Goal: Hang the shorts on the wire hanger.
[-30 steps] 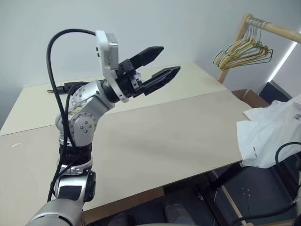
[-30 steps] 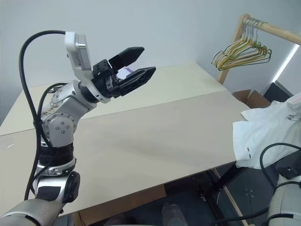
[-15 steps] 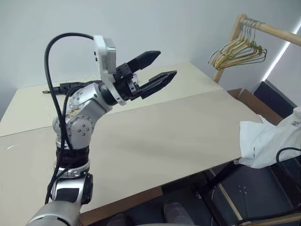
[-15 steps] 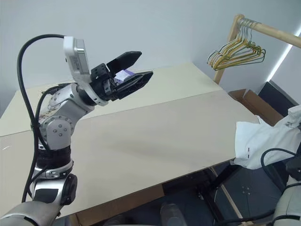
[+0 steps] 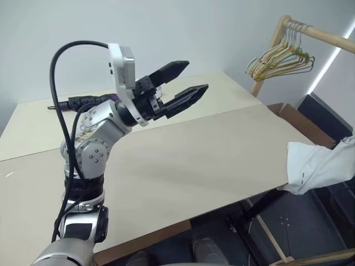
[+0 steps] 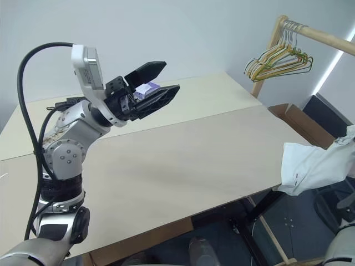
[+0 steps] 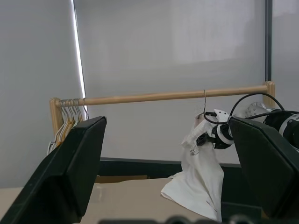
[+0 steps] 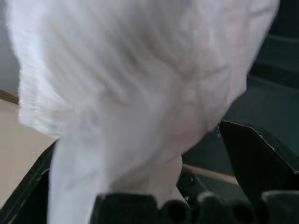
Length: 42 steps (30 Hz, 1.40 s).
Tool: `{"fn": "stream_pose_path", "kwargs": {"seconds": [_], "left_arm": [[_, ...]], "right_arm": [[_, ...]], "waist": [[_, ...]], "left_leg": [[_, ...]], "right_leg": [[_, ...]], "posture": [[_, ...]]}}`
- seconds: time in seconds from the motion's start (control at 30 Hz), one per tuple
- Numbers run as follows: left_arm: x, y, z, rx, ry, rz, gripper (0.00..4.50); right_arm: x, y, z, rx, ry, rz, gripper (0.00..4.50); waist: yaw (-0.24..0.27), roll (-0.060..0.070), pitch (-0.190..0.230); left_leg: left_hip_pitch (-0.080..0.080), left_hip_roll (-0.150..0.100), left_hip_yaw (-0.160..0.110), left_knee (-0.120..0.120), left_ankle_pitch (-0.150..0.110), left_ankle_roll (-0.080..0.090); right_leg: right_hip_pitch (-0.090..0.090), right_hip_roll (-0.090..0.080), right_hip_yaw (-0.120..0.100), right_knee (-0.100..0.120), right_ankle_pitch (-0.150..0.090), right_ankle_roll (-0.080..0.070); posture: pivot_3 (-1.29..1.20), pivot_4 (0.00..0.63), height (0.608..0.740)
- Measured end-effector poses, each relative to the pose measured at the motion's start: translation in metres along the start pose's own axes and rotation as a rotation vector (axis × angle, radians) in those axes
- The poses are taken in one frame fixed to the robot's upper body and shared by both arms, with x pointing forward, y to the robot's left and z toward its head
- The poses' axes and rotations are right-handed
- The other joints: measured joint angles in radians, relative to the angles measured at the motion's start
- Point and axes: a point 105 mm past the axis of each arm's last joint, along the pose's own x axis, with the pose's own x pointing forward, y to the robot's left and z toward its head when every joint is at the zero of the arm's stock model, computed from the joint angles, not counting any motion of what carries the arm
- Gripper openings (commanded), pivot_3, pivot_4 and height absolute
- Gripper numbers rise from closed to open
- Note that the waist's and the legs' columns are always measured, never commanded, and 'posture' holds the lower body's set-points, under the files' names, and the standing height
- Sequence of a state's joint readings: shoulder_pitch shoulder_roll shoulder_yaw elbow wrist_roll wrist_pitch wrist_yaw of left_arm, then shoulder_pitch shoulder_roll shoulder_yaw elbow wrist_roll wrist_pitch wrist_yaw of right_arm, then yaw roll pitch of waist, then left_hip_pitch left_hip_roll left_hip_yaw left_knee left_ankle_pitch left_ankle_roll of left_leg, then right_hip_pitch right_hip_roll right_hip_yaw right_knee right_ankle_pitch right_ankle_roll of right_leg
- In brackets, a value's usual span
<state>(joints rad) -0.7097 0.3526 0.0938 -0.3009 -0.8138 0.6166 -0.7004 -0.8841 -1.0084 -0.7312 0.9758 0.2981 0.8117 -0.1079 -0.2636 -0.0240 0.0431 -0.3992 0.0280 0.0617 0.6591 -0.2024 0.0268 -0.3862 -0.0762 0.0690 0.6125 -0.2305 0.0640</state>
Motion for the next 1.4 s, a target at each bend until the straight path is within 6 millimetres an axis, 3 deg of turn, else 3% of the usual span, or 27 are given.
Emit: {"fn": "stream_pose_path", "kwargs": {"seconds": [0.27, 0.6, 0.77, 0.9, 1.0, 1.17, 1.27, 1.4], "left_arm": [[-0.002, 0.001, 0.0, 0.018, 0.013, -0.005, 4.5], [-0.001, 0.002, 0.0, 0.033, 0.002, -0.003, 4.5], [-0.003, 0.005, 0.0, 0.076, 0.023, 0.009, 4.5], [-0.017, 0.011, -0.003, 0.148, 0.05, 0.048, 4.5], [-0.037, 0.021, -0.017, 0.196, 0.126, 0.105, 4.5], [-0.083, 0.03, -0.048, 0.222, 0.32, 0.213, 4.5], [-0.112, 0.026, -0.065, 0.216, 0.429, 0.265, 4.5], [-0.136, 0.013, -0.069, 0.219, 0.498, 0.289, 4.5]], "right_arm": [[-0.033, 0.028, 0.018, -0.212, -0.285, 0.071, 4.45], [-0.064, 0.042, 0.02, -0.266, -0.462, 0.143, 4.45], [-0.096, 0.07, 0.014, -0.371, -0.599, 0.419, 4.45], [-0.123, 0.098, 0.007, -0.469, -0.662, 0.671, 4.45], [-0.141, 0.122, -0.009, -0.561, -0.66, 0.874, 4.45], [-0.168, 0.165, -0.074, -0.77, -0.528, 1.29, 4.45], [-0.189, 0.19, -0.117, -0.884, -0.406, 1.559, 4.45], [-0.214, 0.221, -0.147, -0.968, -0.323, 1.8, 4.45]], "waist": [[0.01, 0.002, -0.001], [0.026, 0.003, -0.001], [0.032, 0.003, -0.001], [0.031, 0.004, -0.001], [0.032, 0.003, 0.0], [0.037, 0.003, 0.0], [0.05, 0.001, 0.002], [0.093, 0.0, 0.004]], "left_leg": [[0.0, 0.0, -0.001, 0.0, 0.0, 0.0], [0.0, 0.001, 0.0, 0.0, 0.0, 0.0], [-0.001, 0.001, 0.0, 0.0, 0.0, 0.0], [0.0, 0.001, 0.001, 0.0, 0.0, -0.001], [0.001, 0.002, 0.0, 0.0, -0.004, -0.007], [0.001, 0.004, 0.0, 0.0, -0.004, -0.007], [0.001, 0.005, 0.001, 0.0, -0.005, -0.008], [-0.001, 0.006, 0.001, -0.001, -0.005, -0.008]], "right_leg": [[0.0, 0.001, 0.0, 0.001, 0.003, 0.006], [-0.001, 0.001, 0.001, 0.0, 0.002, 0.001], [-0.001, 0.001, 0.001, 0.0, 0.002, 0.002], [-0.001, 0.001, 0.001, 0.0, 0.002, 0.001], [-0.001, 0.002, 0.0, 0.0, 0.004, -0.001], [-0.002, 0.001, 0.0, 0.0, 0.004, -0.002], [-0.003, 0.001, 0.0, 0.001, 0.004, -0.002], [-0.007, 0.001, -0.001, 0.001, 0.005, -0.004]], "posture": [[-0.18, 0.0, 0.74], [-0.18, 0.0, 0.74], [-0.16, 0.0, 0.74], [-0.15, 0.003, 0.74], [-0.13, 0.005, 0.74], [-0.07, 0.006, 0.74], [-0.02, 0.009, 0.74], [0.04, 0.011, 0.74]]}}
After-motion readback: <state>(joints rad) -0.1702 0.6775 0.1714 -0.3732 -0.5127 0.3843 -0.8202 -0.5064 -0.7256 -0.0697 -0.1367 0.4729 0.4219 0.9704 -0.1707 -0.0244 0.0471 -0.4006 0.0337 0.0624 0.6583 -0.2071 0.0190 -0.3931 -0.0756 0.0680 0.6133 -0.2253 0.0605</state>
